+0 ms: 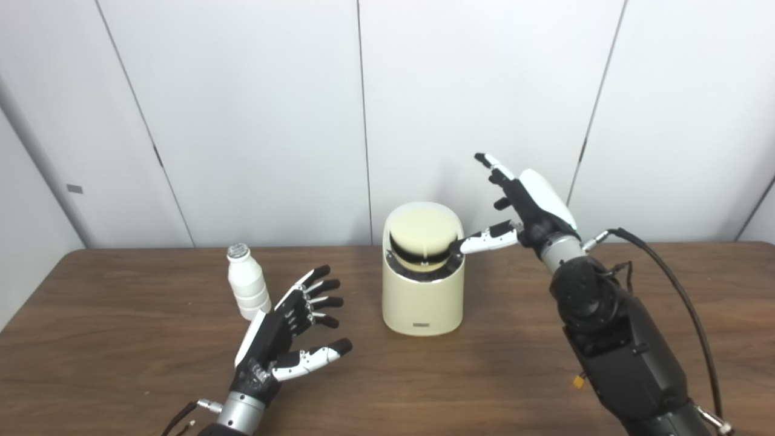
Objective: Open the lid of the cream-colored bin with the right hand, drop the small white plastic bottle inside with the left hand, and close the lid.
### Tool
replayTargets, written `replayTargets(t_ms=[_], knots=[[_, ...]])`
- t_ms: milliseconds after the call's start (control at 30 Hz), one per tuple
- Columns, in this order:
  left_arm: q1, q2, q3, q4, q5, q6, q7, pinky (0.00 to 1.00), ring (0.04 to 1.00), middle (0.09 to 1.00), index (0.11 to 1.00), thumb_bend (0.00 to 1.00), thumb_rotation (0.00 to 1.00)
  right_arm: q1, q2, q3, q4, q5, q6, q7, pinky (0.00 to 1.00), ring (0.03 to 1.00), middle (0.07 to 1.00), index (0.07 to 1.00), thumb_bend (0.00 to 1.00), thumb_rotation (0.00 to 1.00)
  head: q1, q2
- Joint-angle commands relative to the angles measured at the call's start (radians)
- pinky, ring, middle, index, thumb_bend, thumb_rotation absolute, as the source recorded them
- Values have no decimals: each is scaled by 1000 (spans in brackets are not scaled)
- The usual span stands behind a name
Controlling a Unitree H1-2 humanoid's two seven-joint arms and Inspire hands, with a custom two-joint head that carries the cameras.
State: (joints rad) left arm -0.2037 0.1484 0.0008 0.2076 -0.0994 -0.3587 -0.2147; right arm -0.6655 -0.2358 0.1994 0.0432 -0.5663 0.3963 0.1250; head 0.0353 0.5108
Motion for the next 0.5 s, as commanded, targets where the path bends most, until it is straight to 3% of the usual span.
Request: replayTargets(t_ms=[0,133,267,333,467], knots=[[1,-3,-3,-4,-11,-8,-4,614,760,845,918,729,128,-27,-6,-12,-36,8,-39,-21,695,906,949,936,854,162,0,1],[2,-4,-4,-7,-21,-3,-8,625,766,847,921,730,124,-3,-14,-26,-58,14,-17,-17,641,864,948,943,847,182,1,1],[2,-5,-5,-7,-9,-5,-2,622,763,849,921,733,133,40,-17,-67,-88,36,-20,-33,652,845,949,944,845,185,3,2],[1,-5,-5,-8,-12,-6,-3,619,762,849,923,731,131,74,-12,-96,-90,74,-69,-50,663,849,939,936,849,180,3,2],[2,-5,-4,-11,-12,-4,-2,615,760,850,922,732,134,171,-5,-132,-75,174,-256,-86,692,850,903,912,842,148,3,2]])
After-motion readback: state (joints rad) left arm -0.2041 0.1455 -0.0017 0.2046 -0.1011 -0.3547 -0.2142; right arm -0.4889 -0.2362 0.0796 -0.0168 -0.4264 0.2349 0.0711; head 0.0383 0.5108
